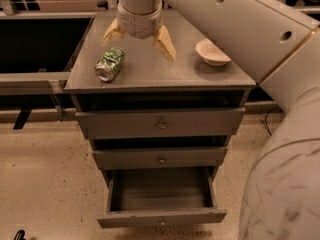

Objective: Place green can into bottom drawer

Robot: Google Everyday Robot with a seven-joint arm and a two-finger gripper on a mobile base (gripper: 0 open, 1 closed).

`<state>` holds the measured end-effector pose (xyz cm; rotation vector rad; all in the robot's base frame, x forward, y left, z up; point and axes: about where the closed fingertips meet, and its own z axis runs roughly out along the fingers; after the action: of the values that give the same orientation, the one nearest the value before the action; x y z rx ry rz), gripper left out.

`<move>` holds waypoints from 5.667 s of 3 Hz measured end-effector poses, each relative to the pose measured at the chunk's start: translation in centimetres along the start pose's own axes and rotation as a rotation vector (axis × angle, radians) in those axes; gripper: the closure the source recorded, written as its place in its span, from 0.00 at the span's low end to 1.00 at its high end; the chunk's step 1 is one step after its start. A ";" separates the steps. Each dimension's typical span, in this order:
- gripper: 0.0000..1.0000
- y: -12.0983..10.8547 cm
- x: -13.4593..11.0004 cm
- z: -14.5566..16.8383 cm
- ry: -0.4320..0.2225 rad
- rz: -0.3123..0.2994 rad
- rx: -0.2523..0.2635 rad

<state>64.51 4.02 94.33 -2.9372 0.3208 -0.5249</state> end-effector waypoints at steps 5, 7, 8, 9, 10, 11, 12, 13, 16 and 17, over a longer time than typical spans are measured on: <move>0.00 -5.1 8.2 2.6 0.098 -0.013 -0.010; 0.00 -5.2 9.7 5.5 0.090 0.015 -0.017; 0.00 -6.2 9.5 6.7 0.064 0.003 -0.002; 0.00 -7.3 9.0 8.4 0.021 0.000 0.002; 0.00 -8.0 8.5 10.0 -0.015 0.006 -0.018; 0.09 -8.4 8.2 10.9 -0.034 0.006 -0.030; 0.24 -8.9 7.5 12.0 -0.067 0.000 -0.029; 0.34 -9.2 6.9 12.7 -0.097 0.001 -0.018; 0.97 -7.2 6.1 11.4 -0.157 0.108 0.095; 1.00 -3.2 4.8 8.1 -0.139 0.241 0.140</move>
Offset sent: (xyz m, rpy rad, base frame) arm 0.0513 0.0186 0.0339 -0.0484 -0.0670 0.0165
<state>72.40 6.77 88.93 -2.7313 0.5851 -0.2955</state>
